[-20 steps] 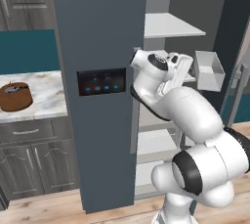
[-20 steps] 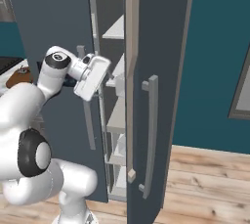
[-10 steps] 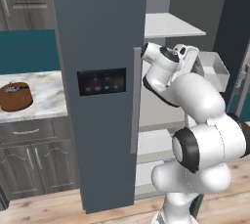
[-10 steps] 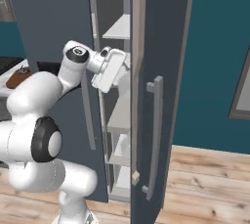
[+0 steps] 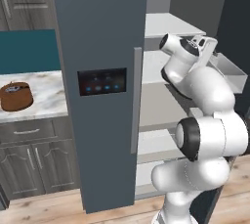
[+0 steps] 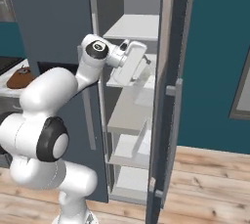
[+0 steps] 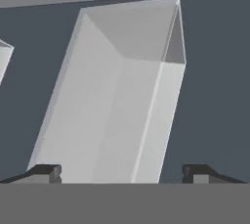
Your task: Retrieve a lemon from the fridge and place it on the cutting board with the fish.
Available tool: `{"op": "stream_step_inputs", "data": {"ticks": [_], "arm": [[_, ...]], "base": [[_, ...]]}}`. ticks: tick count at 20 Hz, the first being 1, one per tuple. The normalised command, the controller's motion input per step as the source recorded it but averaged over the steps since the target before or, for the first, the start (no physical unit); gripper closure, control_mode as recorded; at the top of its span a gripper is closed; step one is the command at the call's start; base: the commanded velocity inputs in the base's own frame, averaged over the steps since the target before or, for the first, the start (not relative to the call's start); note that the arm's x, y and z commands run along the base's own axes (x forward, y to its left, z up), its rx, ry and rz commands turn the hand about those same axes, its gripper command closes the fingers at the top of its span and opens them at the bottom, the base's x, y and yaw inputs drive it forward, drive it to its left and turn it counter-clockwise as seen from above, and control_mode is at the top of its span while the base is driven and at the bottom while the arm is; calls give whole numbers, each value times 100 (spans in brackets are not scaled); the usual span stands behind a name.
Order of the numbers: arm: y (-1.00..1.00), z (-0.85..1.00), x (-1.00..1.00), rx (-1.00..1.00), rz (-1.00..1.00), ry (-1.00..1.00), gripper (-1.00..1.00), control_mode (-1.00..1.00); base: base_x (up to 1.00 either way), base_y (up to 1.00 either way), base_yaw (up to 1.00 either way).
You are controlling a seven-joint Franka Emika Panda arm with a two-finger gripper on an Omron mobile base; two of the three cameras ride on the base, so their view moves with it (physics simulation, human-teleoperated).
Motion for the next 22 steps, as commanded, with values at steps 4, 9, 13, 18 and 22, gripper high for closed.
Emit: {"op": "stream_step_inputs", "data": {"ticks": [4,9,13,18,22], "arm": [[-71,22,-22,0,0,-13,-100,-100],[29,15,-3,-2,-1,0,-100,-100],[94,8,21,-7,-14,-11,-100,-100],[83,-4,76,16,-42,-18,-100,-100],[88,-13,10,52,-35,-17,-100,-100]], "base": [[0,0,0],[0,0,0],[0,0,0],[0,0,0],[0,0,0]]}}
